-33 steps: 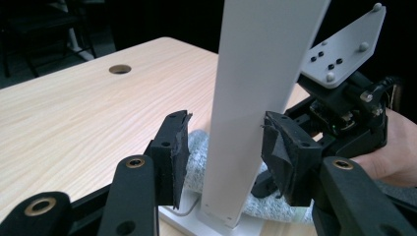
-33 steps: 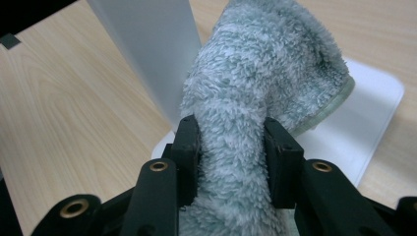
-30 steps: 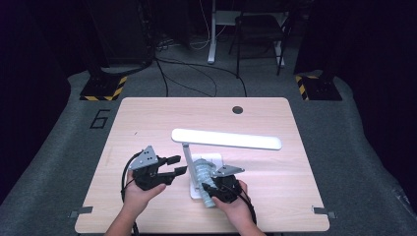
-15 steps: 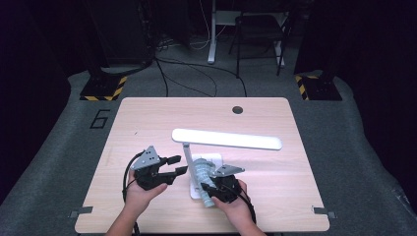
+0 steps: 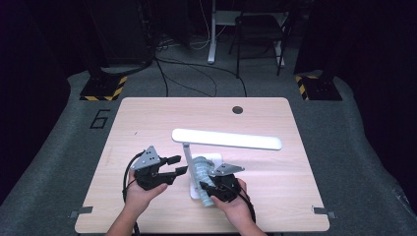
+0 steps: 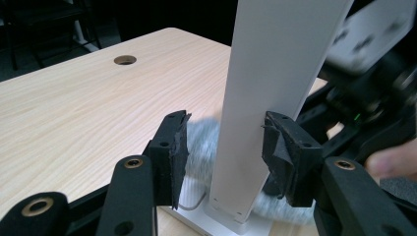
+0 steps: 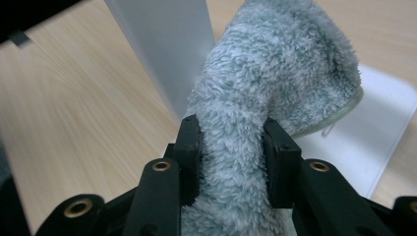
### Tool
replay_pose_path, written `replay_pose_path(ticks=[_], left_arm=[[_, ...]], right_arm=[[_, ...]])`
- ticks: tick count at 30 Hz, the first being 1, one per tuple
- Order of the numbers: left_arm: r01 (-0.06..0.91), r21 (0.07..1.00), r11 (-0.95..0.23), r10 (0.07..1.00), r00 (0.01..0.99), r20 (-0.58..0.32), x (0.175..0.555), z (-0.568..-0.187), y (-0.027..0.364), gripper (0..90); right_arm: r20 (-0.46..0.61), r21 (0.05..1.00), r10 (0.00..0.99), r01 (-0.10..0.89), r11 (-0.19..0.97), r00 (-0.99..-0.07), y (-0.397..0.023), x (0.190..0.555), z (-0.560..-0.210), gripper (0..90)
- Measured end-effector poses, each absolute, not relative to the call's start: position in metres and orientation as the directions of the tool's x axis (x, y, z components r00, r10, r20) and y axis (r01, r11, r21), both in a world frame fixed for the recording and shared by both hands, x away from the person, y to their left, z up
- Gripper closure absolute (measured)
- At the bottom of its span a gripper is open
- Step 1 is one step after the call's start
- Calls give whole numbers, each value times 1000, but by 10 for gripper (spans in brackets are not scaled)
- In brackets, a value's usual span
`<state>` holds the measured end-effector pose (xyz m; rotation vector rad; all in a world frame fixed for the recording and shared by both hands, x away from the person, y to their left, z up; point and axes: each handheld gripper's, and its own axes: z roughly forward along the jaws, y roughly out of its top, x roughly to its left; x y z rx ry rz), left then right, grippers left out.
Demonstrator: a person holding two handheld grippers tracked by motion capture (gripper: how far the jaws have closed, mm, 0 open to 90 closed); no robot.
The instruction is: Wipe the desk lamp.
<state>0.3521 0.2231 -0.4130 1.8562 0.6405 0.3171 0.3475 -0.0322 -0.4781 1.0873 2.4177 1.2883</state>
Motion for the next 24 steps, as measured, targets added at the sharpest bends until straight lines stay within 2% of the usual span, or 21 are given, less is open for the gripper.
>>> replay_pose_path(ticks=[4, 10, 13, 20, 24], left_arm=[[276, 923, -268, 567, 820, -81, 352, -412, 223, 519], [277, 923, -268, 568, 819, -80, 352, -412, 224, 517], [280, 923, -263, 569, 818, -86, 352, -413, 223, 517], [274, 924, -265, 569, 819, -80, 352, -413, 223, 519], [280, 923, -262, 569, 818, -86, 352, -413, 223, 519]], right_arm=[[92, 745, 696, 513, 426, -712, -31, 352, -496, 655], [134, 745, 697, 536, 398, -704, -33, 353, -497, 656], [148, 760, 682, 524, 385, -716, -33, 349, -484, 657], [106, 842, 649, 415, 344, -753, -34, 336, -440, 657], [103, 862, 632, 386, 328, -768, -36, 330, -419, 656]])
